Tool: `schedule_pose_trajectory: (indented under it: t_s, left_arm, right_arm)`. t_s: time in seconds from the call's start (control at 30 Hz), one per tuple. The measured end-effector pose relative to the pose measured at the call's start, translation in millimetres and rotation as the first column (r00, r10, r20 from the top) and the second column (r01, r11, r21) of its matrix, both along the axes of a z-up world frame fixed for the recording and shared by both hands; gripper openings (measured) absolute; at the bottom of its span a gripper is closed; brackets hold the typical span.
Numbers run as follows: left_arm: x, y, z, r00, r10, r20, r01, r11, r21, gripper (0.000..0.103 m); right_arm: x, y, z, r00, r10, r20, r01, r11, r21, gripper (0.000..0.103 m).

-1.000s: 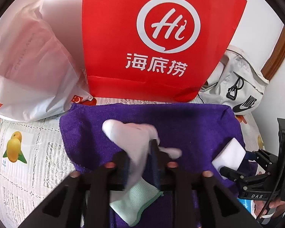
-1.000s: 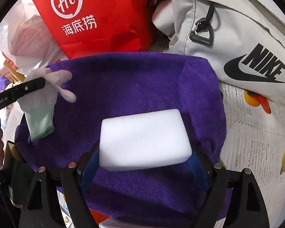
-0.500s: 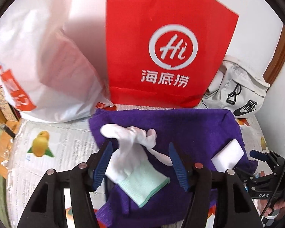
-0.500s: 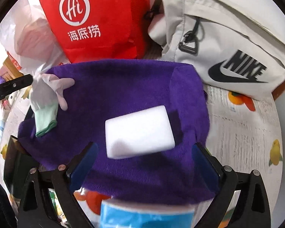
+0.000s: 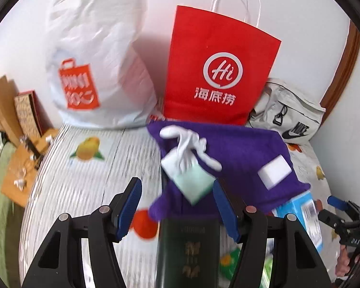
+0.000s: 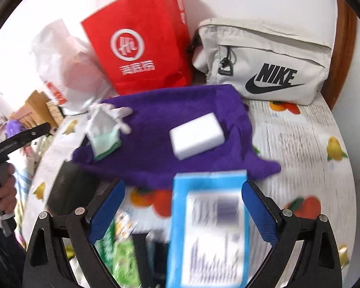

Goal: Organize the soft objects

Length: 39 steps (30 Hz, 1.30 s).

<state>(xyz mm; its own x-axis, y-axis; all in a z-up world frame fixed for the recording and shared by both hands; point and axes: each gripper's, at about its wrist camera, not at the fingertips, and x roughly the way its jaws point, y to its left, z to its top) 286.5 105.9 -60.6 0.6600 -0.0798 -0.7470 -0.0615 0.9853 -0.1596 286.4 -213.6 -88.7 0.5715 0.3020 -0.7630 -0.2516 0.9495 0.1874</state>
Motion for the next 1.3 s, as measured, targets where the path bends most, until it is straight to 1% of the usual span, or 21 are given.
schedule_pose_trajectory:
  t_s: [0.07, 0.13, 0.17, 0.2, 0.23, 0.3, 0.37, 0.43, 0.47, 0.53, 0.67, 0.77, 0.83, 0.87, 0.9, 0.97, 1.1, 1.3]
  left_arm:
    - [-17.6, 1.7, -1.8, 1.000, 0.003, -0.006, -0.003, 1.000, -0.004, 0.060]
    - [-34.6, 3.1, -4.5, 1.000, 0.008, -0.009, -0.008, 1.000, -0.020, 0.060]
    - [-41.5, 3.2, -5.8, 1.000, 0.006, -0.009, -0.006, 1.000, -0.029, 0.060]
    - [-49.9, 2.5, -7.7, 1.000, 0.001, -0.010, -0.002, 0.999, -0.033, 0.060]
    - [-56.9, 1.8, -9.8, 1.000, -0.002, -0.012, 0.002, 0.999, -0.035, 0.060]
    - [-72.7, 1.1, -14.9, 1.000, -0.007, -0.016, 0.006, 0.999, -0.045, 0.060]
    - [-85.1, 0.5, -19.7, 1.000, -0.013, -0.020, 0.012, 0.998, -0.055, 0.060]
    - [-98.8, 1.1, -25.0, 1.000, -0.018, -0.019, 0.017, 0.998, -0.063, 0.060]
    - [-103.7, 1.3, -27.4, 1.000, -0.020, -0.019, 0.019, 0.998, -0.067, 0.060]
    - [-112.4, 0.8, -34.2, 0.999, -0.024, -0.033, 0.021, 0.997, -0.074, 0.060]
    - [-127.1, -0.6, -49.2, 0.998, -0.026, -0.060, 0.021, 0.996, -0.082, 0.060]
    - [-134.7, -0.6, -57.6, 0.997, -0.025, -0.078, 0.018, 0.996, -0.091, 0.060]
    - [-137.8, -0.1, -61.7, 0.996, -0.020, -0.089, 0.012, 0.996, -0.091, 0.060]
    - [-138.5, -0.1, -62.5, 0.996, -0.018, -0.092, 0.010, 0.996, -0.091, 0.060]
    - [-140.0, -0.5, -63.5, 0.995, -0.019, -0.094, 0.010, 0.996, -0.091, 0.060]
    - [-140.6, -2.6, -64.4, 0.995, -0.021, -0.098, 0.013, 0.996, -0.087, 0.060]
    - [-143.1, -9.3, -64.7, 0.994, -0.035, -0.101, 0.026, 0.996, -0.086, 0.060]
    - [-155.0, -23.5, -70.3, 0.992, -0.063, -0.107, 0.056, 0.996, -0.070, 0.060]
  right_arm:
    - [-24.4, 1.5, 0.7, 1.000, 0.008, 0.014, -0.008, 1.000, -0.010, 0.093]
    - [-47.0, 3.7, -1.3, 0.999, 0.018, 0.027, -0.018, 1.000, -0.016, 0.089]
    - [-61.2, 7.3, -4.4, 0.999, 0.030, 0.028, -0.030, 0.999, -0.015, 0.085]
    - [-67.8, 9.3, -7.8, 0.999, 0.040, 0.027, -0.040, 0.999, -0.015, 0.078]
    - [-76.4, 12.6, -12.2, 0.998, 0.052, 0.022, -0.052, 0.998, -0.020, 0.074]
    - [-91.0, 19.6, -24.4, 0.997, 0.078, 0.003, -0.077, 0.996, -0.044, 0.064]
    - [-103.2, 22.8, -39.2, 0.996, 0.087, -0.017, -0.088, 0.994, -0.067, 0.059]
    - [-110.9, 20.7, -52.5, 0.995, 0.087, -0.043, -0.090, 0.994, -0.057, 0.056]
    - [-114.7, 19.0, -60.0, 0.994, 0.096, -0.061, -0.098, 0.994, -0.036, 0.053]
    - [-117.2, 17.8, -69.7, 0.991, 0.102, -0.085, -0.104, 0.994, -0.027, 0.053]
    - [-119.2, 24.9, -80.9, 0.986, 0.139, -0.092, -0.144, 0.988, -0.053, 0.052]
    - [-111.2, 29.4, -94.8, 0.982, 0.141, -0.126, -0.152, 0.985, -0.084, 0.051]
    - [-108.1, 30.6, -100.7, 0.980, 0.141, -0.139, -0.156, 0.982, -0.106, 0.039]
    - [-108.0, 31.0, -101.6, 0.980, 0.147, -0.132, -0.162, 0.980, -0.114, 0.027]
    - [-109.4, 30.8, -99.8, 0.981, 0.156, -0.118, -0.170, 0.979, -0.113, 0.020]
    - [-113.9, 28.4, -95.1, 0.981, 0.167, -0.099, -0.177, 0.979, -0.099, 0.018]
    - [-127.4, 19.7, -87.7, 0.985, 0.162, -0.066, -0.167, 0.982, -0.085, 0.018]
    - [-156.7, 3.4, -83.7, 0.990, 0.132, -0.054, -0.136, 0.988, -0.079, 0.017]
